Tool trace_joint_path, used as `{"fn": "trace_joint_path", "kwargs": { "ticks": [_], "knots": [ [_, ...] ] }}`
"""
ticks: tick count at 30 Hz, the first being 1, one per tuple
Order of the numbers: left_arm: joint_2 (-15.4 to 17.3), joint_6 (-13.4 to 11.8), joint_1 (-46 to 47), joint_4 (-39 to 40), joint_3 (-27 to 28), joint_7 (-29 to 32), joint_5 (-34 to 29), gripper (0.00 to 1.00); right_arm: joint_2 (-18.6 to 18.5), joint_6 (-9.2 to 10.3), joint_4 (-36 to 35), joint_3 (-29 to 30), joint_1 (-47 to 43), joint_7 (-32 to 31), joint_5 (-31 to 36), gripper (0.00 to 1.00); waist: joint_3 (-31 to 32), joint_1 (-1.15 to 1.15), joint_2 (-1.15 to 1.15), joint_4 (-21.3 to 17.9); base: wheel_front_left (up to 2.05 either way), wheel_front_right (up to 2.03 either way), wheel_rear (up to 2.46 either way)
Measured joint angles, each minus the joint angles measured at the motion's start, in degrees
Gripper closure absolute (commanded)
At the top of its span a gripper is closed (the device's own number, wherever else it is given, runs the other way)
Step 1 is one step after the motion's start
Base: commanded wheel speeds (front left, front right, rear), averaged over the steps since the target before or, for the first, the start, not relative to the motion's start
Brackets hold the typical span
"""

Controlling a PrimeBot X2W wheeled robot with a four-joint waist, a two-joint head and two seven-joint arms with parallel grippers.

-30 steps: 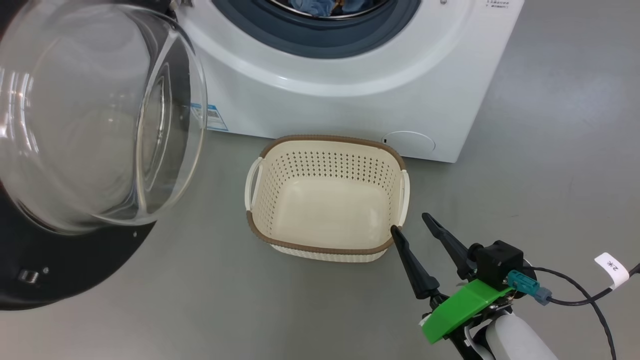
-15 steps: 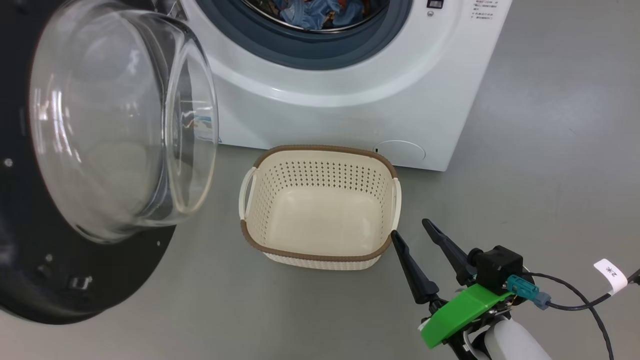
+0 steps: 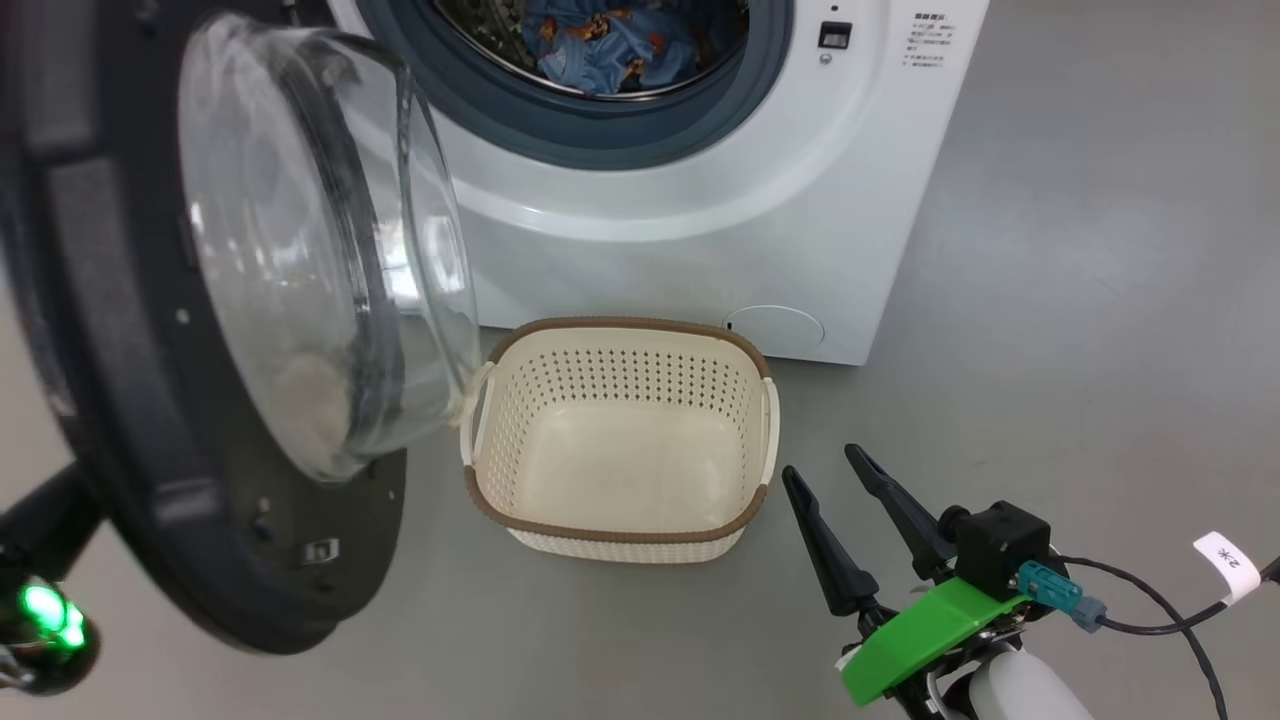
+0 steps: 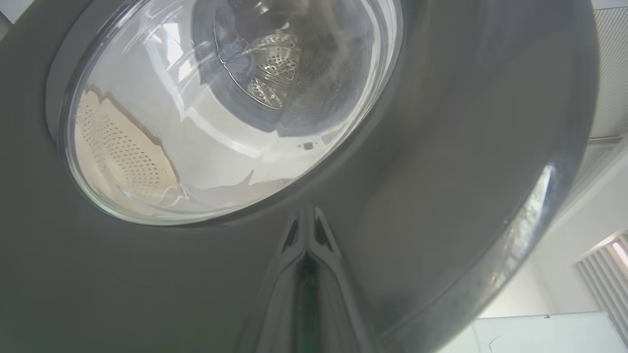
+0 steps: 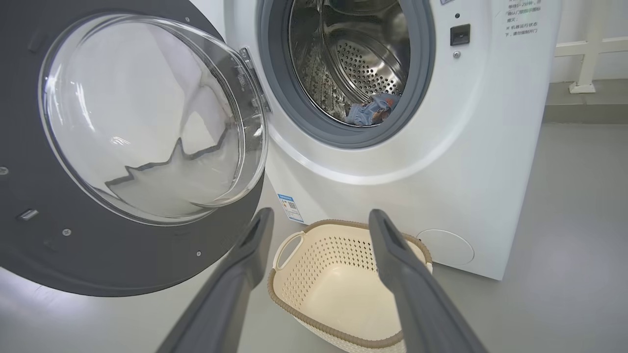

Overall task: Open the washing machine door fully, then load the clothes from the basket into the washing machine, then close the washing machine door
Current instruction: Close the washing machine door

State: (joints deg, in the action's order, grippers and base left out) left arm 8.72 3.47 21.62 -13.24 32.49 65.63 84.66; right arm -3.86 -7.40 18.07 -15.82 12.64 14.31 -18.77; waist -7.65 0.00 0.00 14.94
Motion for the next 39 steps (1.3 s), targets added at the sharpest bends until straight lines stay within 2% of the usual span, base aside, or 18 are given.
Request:
{"fn": "trace_joint_path", "kwargs": {
  "ticks": [6, 12, 18, 27, 39],
  "knots": [
    [-4.42, -0.26, -0.84, 1.6, -2.3, -0.1, 0.49, 1.0, 0.11, 0.0, -0.16, -0.36, -1.11, 0.0, -0.21, 0.0, 0.57, 0.0, 0.0, -1.3, 0.0, 0.0, 0.0],
    [-6.54, -0.18, -1.27, 1.78, -5.52, -2.08, 2.67, 1.0, 0.2, 0.0, -0.51, -0.13, -1.11, 0.0, -1.0, 0.0, 0.5, 0.0, 0.0, -3.41, 0.0, 0.0, 0.0],
    [-6.86, 0.47, -1.59, 1.43, -8.23, -5.34, 5.84, 1.0, 0.29, 0.0, -1.36, 0.82, -1.1, 0.0, -1.04, 0.0, -0.02, 0.0, 0.0, -5.87, 0.0, 0.0, 0.0],
    [-6.87, 2.97, -2.97, -0.32, -13.06, -13.79, 10.73, 1.0, 0.3, 0.0, -2.58, 3.71, -1.1, 0.0, -1.37, 0.0, -0.67, 0.0, 0.0, -11.2, 0.0, 0.0, 0.0],
    [-6.84, 3.63, -2.88, -1.13, -17.06, -23.51, 13.59, 1.0, 0.47, 0.0, -4.36, 6.17, -1.36, 0.0, -1.41, 0.0, -0.95, 0.0, 0.0, -18.56, 0.0, 0.0, 0.0]
  ]
}}
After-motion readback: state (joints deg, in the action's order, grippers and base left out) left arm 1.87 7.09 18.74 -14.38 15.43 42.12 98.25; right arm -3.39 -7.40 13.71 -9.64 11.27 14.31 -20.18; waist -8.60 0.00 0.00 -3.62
